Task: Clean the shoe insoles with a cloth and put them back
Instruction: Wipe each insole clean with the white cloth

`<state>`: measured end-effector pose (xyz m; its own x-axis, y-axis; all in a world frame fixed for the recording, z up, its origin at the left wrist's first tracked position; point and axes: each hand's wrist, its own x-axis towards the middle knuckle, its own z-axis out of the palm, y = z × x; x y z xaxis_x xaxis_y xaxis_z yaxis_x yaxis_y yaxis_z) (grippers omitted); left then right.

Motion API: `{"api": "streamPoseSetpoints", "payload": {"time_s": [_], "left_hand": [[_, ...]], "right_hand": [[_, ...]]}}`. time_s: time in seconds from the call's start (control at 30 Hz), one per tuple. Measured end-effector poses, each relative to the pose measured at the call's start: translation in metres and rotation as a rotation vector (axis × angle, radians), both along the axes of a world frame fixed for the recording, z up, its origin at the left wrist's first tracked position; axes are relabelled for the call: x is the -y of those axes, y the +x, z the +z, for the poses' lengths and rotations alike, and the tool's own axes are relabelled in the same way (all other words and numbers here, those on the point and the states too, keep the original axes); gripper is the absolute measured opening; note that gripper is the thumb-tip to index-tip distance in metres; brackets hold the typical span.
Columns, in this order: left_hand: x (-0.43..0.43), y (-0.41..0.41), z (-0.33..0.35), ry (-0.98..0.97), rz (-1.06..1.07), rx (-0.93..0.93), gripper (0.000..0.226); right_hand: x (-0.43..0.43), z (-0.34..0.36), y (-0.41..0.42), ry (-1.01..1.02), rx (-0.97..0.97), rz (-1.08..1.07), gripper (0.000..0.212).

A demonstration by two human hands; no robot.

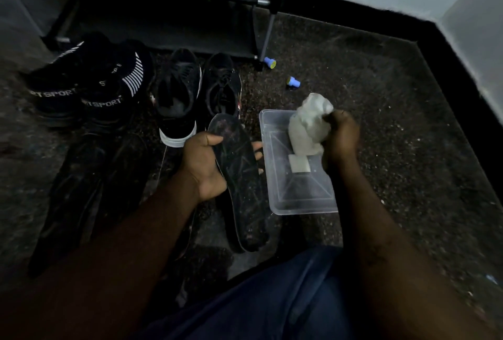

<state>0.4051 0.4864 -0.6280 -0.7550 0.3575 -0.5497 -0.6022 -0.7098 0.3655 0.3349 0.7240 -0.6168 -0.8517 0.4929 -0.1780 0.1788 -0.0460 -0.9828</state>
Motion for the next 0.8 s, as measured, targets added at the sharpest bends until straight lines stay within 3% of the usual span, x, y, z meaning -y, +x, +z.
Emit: {"api": "streamPoseSetpoints", "payload": {"time_s": [0.07, 0.1, 0.2, 0.3, 0.4, 0.5, 0.63, 0.8], "left_hand": [[0.003, 0.001, 0.004, -0.023, -0.007, -0.008, 0.062], [0.006, 0.001, 0.008, -0.039, -0.013, -0.013, 0.061], [0.018, 0.01, 0.023, -0.074, -0.013, -0.033, 0.057], [0.038, 0.025, 0.043, -0.09, -0.039, -0.065, 0.06], [0.061, 0.046, 0.069, -0.154, -0.08, -0.117, 0.075], [0.079, 0.071, 0.097, -0.239, -0.058, -0.171, 0.09], [0.106, 0.097, 0.115, -0.239, 0.03, -0.191, 0.083], [0.134, 0.12, 0.111, -0.213, 0.04, -0.193, 0.073]], "right_hand": [[0.012, 0.002, 0.008, -0.367, -0.011, 0.106, 0.021], [0.02, 0.003, 0.014, -0.451, -0.005, 0.181, 0.028], [0.045, 0.01, 0.04, -0.449, -0.008, 0.327, 0.042], [0.074, 0.02, 0.069, -0.402, 0.003, 0.391, 0.034], [0.111, 0.042, 0.1, -0.262, -0.042, 0.46, 0.03], [0.156, 0.068, 0.132, 0.035, -0.14, 0.484, 0.026], [0.205, 0.091, 0.17, 0.392, -0.252, 0.443, 0.026], [0.24, 0.099, 0.195, 0.595, -0.319, 0.423, 0.022]]}}
